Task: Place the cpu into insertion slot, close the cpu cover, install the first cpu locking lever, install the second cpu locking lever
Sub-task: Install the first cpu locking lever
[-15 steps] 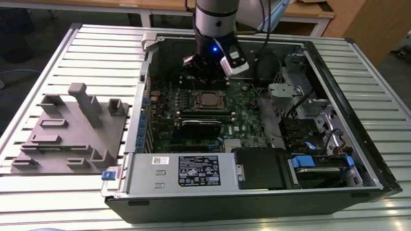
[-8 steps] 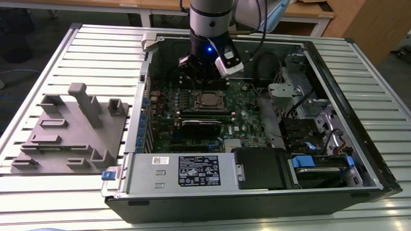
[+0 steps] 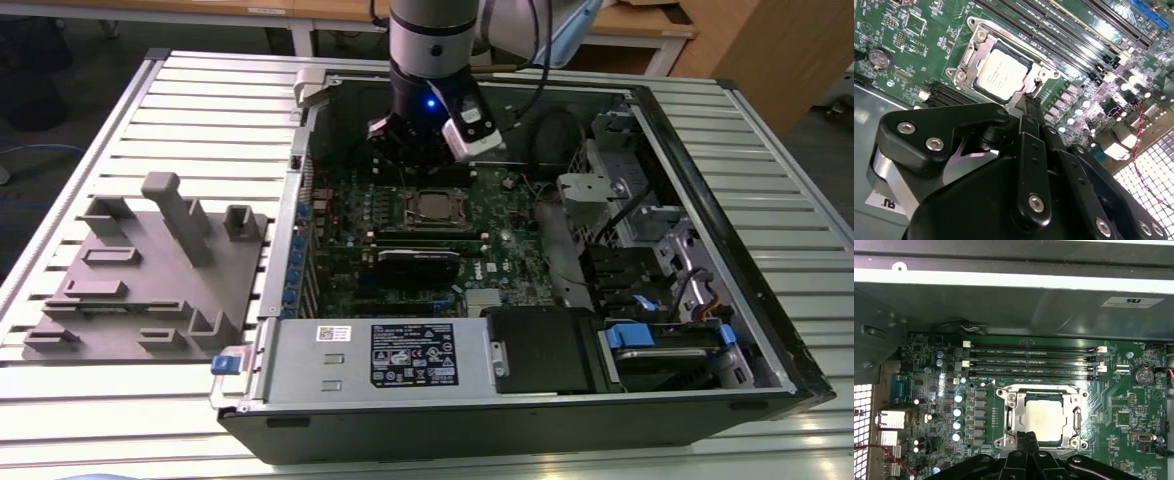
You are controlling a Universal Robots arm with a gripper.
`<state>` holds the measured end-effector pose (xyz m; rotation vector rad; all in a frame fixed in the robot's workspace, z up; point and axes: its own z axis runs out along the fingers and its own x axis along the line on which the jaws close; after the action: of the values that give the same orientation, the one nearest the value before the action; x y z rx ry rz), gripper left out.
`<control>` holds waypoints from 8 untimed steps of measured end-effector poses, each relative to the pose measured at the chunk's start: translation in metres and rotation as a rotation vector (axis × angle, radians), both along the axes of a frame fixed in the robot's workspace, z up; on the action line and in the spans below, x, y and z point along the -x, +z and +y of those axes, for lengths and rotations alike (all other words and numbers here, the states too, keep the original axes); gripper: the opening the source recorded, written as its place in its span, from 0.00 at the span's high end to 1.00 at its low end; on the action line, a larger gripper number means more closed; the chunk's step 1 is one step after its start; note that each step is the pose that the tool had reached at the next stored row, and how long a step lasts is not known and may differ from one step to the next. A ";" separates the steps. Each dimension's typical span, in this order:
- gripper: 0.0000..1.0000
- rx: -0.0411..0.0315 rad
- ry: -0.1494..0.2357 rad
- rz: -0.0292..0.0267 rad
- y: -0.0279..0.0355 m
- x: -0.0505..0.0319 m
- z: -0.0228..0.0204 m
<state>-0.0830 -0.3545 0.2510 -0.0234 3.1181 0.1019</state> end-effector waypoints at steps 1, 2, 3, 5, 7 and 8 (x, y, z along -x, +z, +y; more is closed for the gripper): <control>0.90 0.0000 0.000 0.0000 0.0000 0.0001 0.0000; 0.90 0.0001 0.000 0.0000 0.0000 0.0003 0.0000; 0.90 0.0001 0.000 0.0000 0.0000 0.0004 0.0000; 0.90 0.0001 0.000 0.0000 0.0000 0.0004 0.0000; 0.90 0.0002 0.000 -0.0005 0.0000 0.0011 -0.0001; 0.90 0.0001 0.000 -0.0010 0.0000 0.0014 -0.0002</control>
<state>-0.0844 -0.3547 0.2510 -0.0234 3.1171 0.1017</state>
